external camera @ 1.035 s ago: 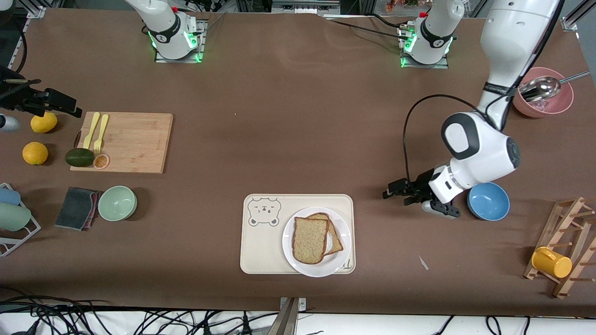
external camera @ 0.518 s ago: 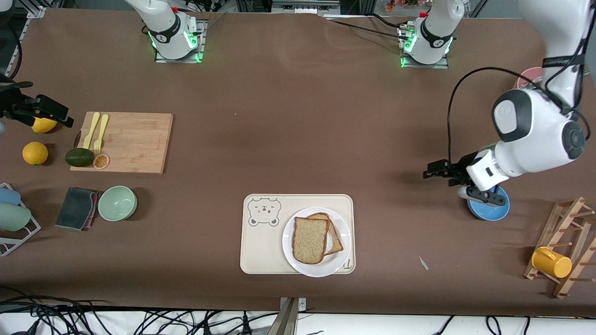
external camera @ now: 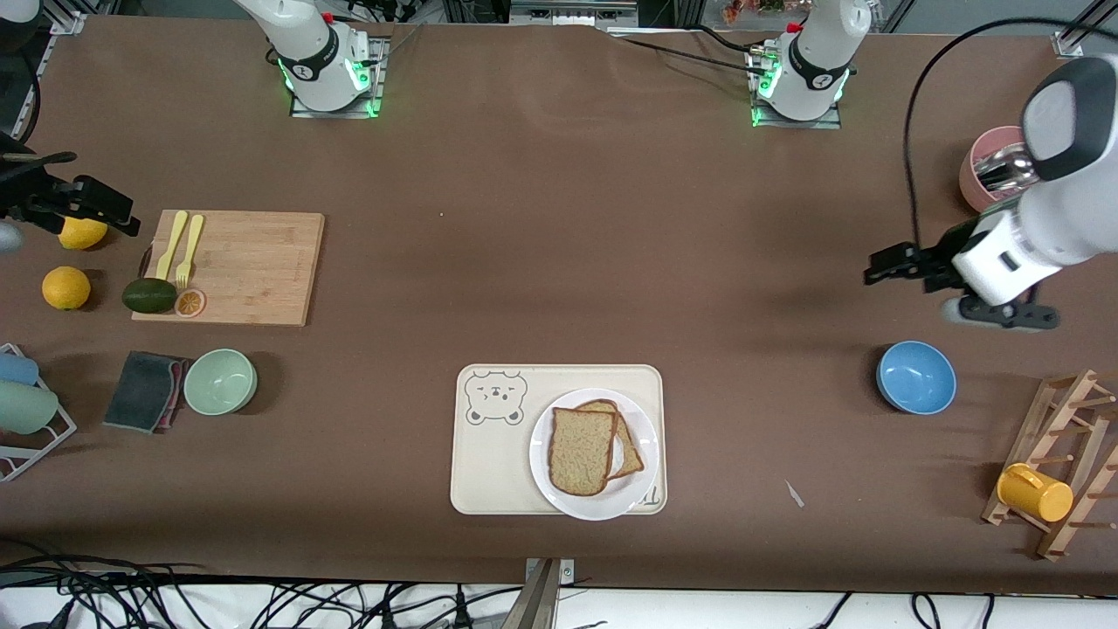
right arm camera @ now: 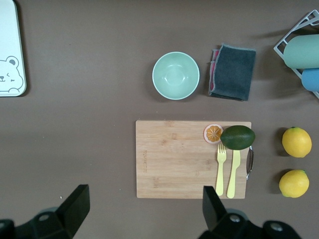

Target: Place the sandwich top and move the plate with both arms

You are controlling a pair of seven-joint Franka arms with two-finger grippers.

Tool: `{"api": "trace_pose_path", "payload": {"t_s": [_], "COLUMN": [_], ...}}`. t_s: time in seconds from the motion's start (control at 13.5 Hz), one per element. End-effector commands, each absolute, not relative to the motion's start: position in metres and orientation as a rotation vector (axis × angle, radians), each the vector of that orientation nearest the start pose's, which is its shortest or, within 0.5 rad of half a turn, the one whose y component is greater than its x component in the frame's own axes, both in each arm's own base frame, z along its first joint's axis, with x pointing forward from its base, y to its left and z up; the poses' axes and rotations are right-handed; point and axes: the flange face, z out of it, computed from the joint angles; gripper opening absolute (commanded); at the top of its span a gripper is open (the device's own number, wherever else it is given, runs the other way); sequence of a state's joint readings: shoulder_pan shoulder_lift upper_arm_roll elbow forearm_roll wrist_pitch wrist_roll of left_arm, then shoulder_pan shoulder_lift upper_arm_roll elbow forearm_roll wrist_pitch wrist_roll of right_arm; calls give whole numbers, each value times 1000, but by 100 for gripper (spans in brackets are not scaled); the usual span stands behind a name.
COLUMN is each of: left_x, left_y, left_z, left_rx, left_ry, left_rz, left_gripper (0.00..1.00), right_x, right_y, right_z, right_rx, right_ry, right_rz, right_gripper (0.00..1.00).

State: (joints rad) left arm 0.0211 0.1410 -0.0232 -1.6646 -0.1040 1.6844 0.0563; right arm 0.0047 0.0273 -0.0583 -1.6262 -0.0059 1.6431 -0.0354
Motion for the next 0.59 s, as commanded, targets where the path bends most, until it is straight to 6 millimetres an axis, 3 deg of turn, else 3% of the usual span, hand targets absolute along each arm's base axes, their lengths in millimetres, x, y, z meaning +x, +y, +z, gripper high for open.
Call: {"api": "trace_pose_path", "payload": {"t_s": [0.0,0.15,0.52], "left_x": [587,577,564], "left_y": [-4,-3,-4], "left_z": [546,570,590], "left_rx": [-3124,-3084,-3083], "left_ry": [-25,-59,-61], "left_rz": [204,142,94], "left_gripper": [99,99,100], "right_x": [557,557,557], "right_y": [-31,-31,-31], "right_z": [593,593,592], "right_rx": [-3156,-3156,-3156], "right_ry": [3,3,3], "right_rz": [21,21,21], "right_gripper": [100,100,100]}}
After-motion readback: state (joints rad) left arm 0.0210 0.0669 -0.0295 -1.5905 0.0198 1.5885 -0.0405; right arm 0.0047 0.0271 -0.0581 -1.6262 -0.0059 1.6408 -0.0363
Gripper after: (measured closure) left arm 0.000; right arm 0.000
